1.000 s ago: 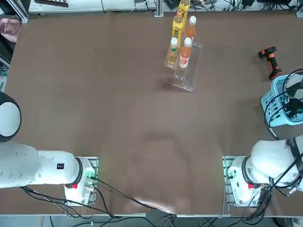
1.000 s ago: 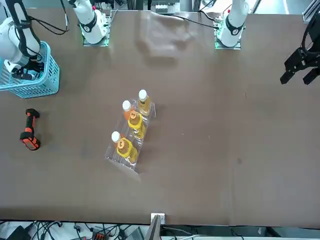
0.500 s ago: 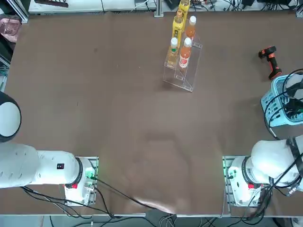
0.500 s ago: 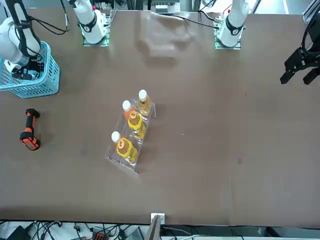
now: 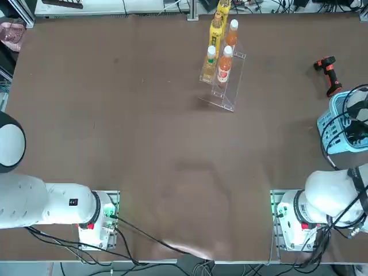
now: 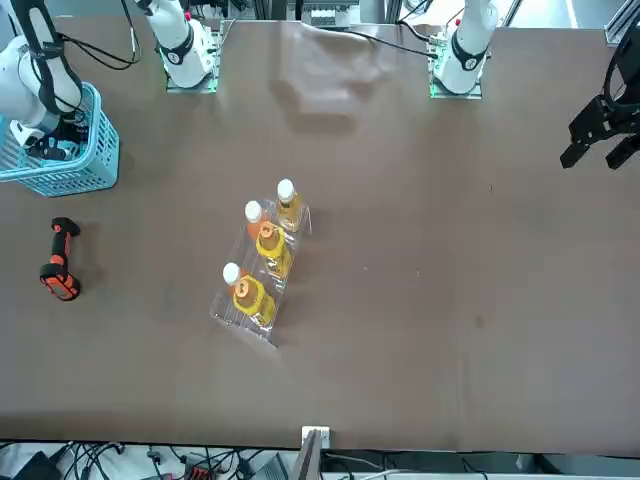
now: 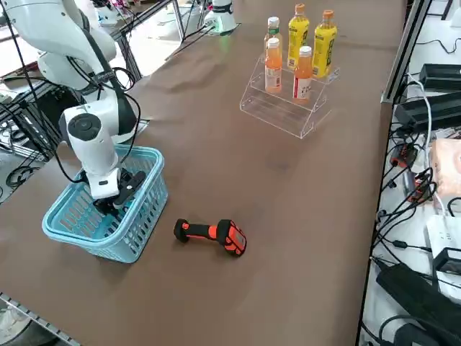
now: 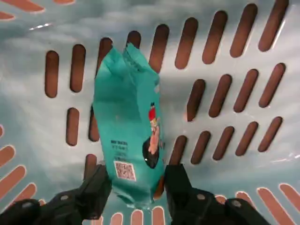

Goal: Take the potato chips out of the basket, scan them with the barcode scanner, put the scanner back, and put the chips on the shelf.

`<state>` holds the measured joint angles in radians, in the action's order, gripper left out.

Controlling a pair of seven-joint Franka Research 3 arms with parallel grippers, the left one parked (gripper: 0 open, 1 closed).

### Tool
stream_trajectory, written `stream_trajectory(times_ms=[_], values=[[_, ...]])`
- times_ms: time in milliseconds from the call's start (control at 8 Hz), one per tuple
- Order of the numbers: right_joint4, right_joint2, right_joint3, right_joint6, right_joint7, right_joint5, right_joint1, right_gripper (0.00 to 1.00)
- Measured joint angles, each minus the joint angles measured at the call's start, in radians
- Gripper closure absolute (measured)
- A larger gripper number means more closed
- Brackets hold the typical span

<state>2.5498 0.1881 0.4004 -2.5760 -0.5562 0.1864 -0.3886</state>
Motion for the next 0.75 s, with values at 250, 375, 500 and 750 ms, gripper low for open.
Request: stream_trajectory(times_ms=[250, 375, 500, 750], values=[[0.0, 0.0, 0.0, 0.0, 0.0, 0.0, 0.0, 0.51], [0.0, 0.0, 0.0, -0.001, -0.001, 0.0, 0.0, 0.59], [0.0, 0.0, -0.001, -0.001, -0.001, 0.0, 0.0, 0.62], [-0.001, 0.0, -0.003, -0.001, -0.002, 0.0, 0.001, 0.61]])
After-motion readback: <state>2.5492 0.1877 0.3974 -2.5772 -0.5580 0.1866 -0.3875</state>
